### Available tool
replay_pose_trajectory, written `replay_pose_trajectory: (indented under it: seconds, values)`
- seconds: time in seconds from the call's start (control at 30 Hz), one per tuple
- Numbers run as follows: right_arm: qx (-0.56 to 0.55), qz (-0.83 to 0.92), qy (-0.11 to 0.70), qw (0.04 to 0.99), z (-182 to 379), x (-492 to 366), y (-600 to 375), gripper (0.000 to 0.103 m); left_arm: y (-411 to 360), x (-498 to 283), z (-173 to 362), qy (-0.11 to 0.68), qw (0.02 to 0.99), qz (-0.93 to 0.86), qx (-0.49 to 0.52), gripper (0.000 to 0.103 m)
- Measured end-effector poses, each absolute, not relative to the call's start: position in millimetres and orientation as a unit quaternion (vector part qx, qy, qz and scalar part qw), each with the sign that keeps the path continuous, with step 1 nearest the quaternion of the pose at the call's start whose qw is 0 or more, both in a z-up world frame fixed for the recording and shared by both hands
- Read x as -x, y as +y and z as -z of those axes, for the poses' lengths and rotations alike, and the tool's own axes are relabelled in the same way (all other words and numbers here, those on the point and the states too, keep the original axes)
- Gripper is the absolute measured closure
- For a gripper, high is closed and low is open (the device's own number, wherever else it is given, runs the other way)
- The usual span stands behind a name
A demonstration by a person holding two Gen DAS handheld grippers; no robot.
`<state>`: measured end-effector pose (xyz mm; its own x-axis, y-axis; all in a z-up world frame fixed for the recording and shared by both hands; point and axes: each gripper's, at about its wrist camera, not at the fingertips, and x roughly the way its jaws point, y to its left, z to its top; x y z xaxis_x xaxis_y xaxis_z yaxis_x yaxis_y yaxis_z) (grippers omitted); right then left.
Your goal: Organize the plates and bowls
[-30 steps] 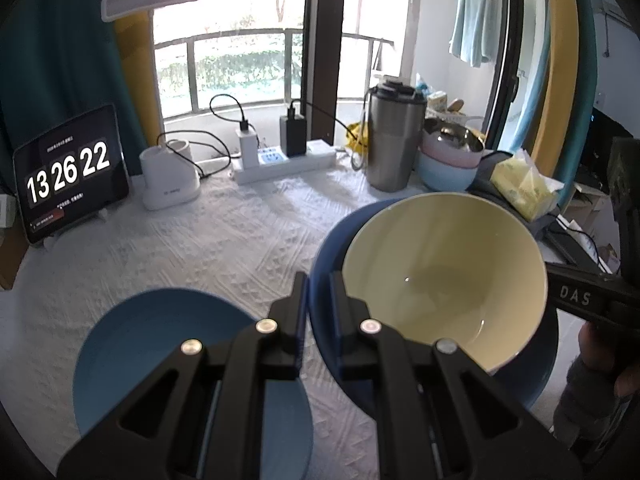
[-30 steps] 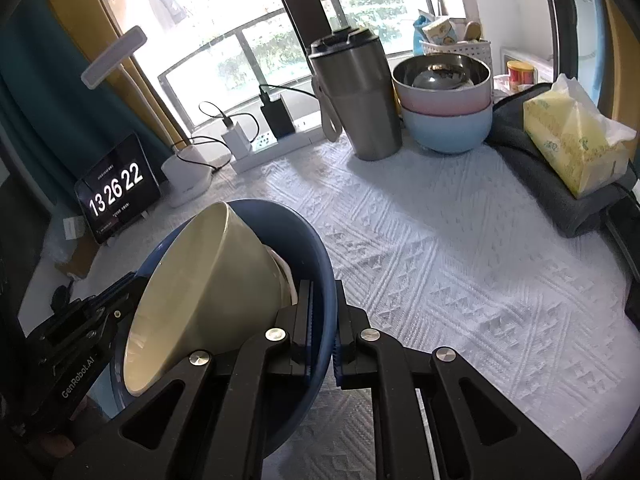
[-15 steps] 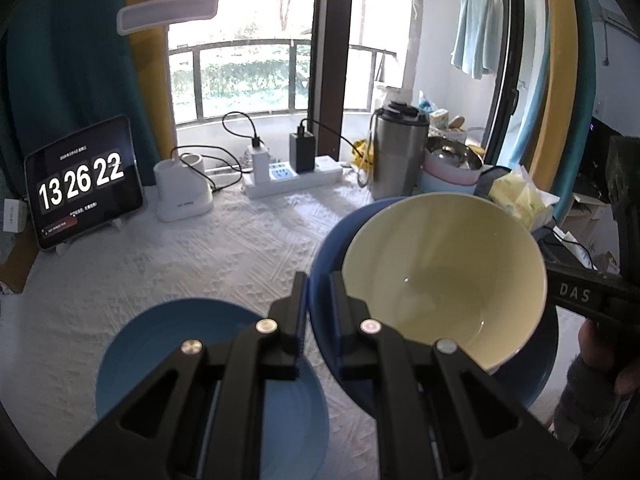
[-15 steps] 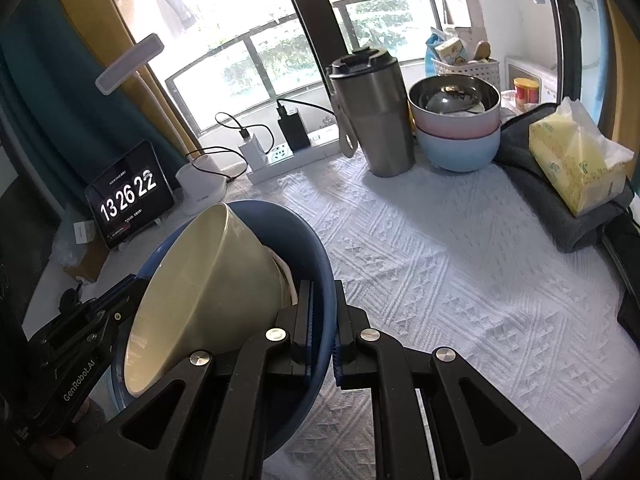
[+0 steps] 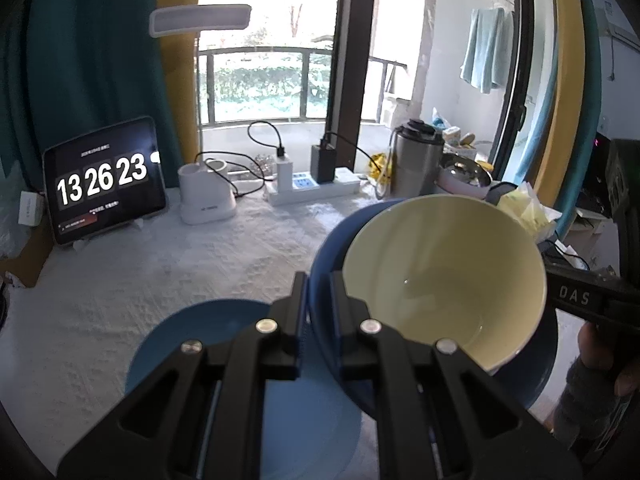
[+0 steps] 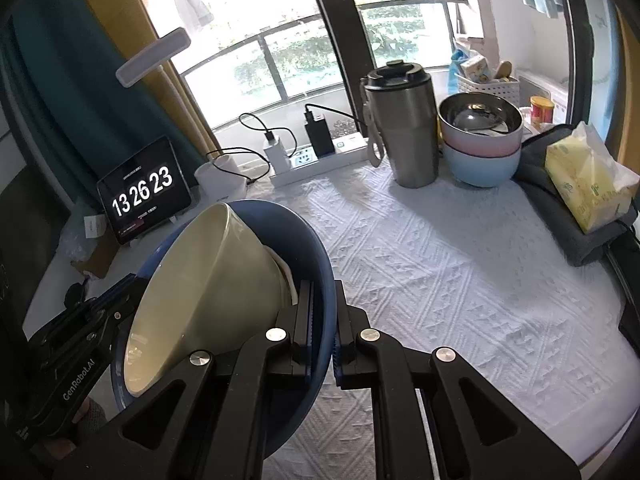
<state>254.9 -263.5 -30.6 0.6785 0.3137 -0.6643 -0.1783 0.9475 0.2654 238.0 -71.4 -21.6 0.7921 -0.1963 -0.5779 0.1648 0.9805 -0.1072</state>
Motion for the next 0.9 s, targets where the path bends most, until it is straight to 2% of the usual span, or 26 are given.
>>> replay_pose_trajectory:
  seconds: [0.9]
  values:
    - [-0.061, -0.168, 0.392, 0.903, 30.6, -255.4, -191.1, 0.092, -2.8, -218.6, 27.1, 0.309, 0.948, 0.057, 0.055, 0.094]
